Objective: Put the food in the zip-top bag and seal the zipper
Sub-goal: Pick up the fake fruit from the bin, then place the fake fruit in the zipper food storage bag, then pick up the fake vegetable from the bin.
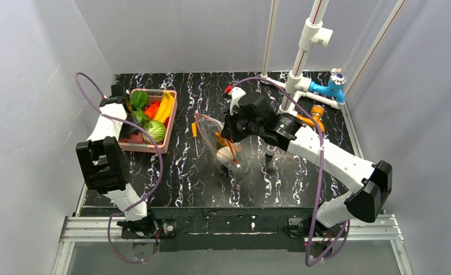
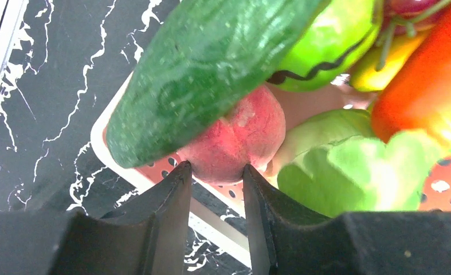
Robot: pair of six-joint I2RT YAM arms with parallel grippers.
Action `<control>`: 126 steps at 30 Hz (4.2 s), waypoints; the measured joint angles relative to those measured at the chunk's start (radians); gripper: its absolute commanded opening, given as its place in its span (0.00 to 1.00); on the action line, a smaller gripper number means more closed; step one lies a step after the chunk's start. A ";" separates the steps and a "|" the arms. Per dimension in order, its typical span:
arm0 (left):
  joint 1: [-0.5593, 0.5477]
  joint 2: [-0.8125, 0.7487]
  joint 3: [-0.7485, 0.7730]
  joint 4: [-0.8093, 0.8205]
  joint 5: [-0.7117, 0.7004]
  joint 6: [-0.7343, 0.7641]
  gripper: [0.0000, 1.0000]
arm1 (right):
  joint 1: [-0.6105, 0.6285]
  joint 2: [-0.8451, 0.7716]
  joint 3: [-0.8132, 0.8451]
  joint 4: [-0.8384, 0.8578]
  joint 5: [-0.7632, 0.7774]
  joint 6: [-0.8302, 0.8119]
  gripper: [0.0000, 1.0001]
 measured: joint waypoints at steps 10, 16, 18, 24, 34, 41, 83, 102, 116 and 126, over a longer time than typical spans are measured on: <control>0.000 -0.100 0.000 -0.015 0.084 -0.002 0.11 | 0.000 0.000 0.000 0.000 -0.012 0.003 0.01; -0.001 -0.103 0.000 -0.028 0.127 -0.011 0.09 | 0.000 0.000 0.000 0.000 -0.012 0.004 0.01; 0.000 -0.107 0.000 -0.035 0.135 -0.012 0.09 | 0.000 0.000 0.000 0.000 -0.012 0.005 0.01; -0.001 -0.151 0.000 -0.055 0.154 -0.012 0.07 | 0.000 0.000 0.000 0.000 -0.013 0.007 0.01; -0.001 -0.256 0.000 -0.094 0.214 -0.015 0.04 | 0.000 0.006 0.004 -0.002 -0.011 0.007 0.01; -0.001 -0.322 -0.003 -0.122 0.303 -0.039 0.03 | 0.000 0.014 0.025 -0.009 -0.008 0.007 0.01; -0.459 -0.639 -0.185 0.185 0.874 -0.442 0.00 | 0.000 0.130 0.240 -0.146 0.131 0.000 0.01; -0.550 -0.475 -0.169 0.085 0.777 -0.438 0.11 | 0.000 0.097 0.229 -0.113 0.073 0.000 0.01; -0.655 -0.391 -0.112 0.106 0.739 -0.431 0.97 | 0.000 0.097 0.209 -0.105 0.042 -0.001 0.01; -0.654 -0.465 -0.106 0.054 0.710 -0.356 0.98 | 0.002 0.087 0.166 -0.084 0.047 -0.004 0.01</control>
